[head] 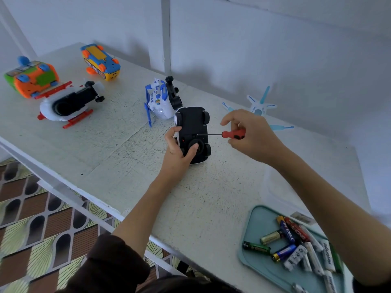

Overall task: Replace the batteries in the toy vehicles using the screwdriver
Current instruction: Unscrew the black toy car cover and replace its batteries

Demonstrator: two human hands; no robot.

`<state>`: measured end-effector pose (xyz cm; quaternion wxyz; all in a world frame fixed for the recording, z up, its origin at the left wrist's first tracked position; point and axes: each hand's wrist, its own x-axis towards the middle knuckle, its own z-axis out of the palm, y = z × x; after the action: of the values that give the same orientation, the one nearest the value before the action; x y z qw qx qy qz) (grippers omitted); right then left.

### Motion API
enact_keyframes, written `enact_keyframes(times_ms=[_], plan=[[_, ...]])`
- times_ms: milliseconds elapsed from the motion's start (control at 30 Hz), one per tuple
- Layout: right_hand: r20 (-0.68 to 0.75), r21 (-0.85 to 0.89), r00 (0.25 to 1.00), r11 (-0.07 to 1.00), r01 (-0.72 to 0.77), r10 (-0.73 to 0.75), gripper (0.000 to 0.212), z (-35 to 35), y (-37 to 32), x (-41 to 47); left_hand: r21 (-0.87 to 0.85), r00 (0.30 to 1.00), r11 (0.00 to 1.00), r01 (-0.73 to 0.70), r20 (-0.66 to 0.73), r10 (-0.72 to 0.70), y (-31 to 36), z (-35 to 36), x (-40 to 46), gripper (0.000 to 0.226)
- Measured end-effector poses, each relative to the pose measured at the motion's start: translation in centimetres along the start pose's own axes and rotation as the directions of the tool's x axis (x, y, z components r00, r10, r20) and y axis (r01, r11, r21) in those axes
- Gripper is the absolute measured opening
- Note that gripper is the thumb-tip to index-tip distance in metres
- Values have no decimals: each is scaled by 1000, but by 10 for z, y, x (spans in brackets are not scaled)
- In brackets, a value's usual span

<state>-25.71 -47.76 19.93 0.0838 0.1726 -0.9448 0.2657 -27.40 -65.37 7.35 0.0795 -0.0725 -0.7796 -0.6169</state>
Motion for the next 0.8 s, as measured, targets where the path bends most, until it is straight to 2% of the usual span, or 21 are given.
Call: enact_keyframes(times_ms=[133, 233, 333, 667, 800], plan=[[75, -23, 996, 999, -38, 39, 23, 3, 1, -4, -19, 1000, 1000, -2, -3, 2, 1, 0, 1, 50], [-25, -98, 999, 994, -48, 46, 19, 7, 7, -9, -23, 1000, 1000, -1, -10, 1, 0, -1, 1, 49], [-69, -76, 997, 996, -40, 35, 15, 8, 7, -15, -20, 1000, 1000, 0, -9, 0, 1, -1, 1, 49], [24, -28, 999, 999, -42, 42, 17, 14, 10, -10, -39, 1000, 999, 26, 5, -26, 7, -3, -3, 45], [107, -181, 993, 983, -29, 49, 15, 18, 10, -11, -42, 999, 998, 35, 0, -35, 9, -3, -3, 44]])
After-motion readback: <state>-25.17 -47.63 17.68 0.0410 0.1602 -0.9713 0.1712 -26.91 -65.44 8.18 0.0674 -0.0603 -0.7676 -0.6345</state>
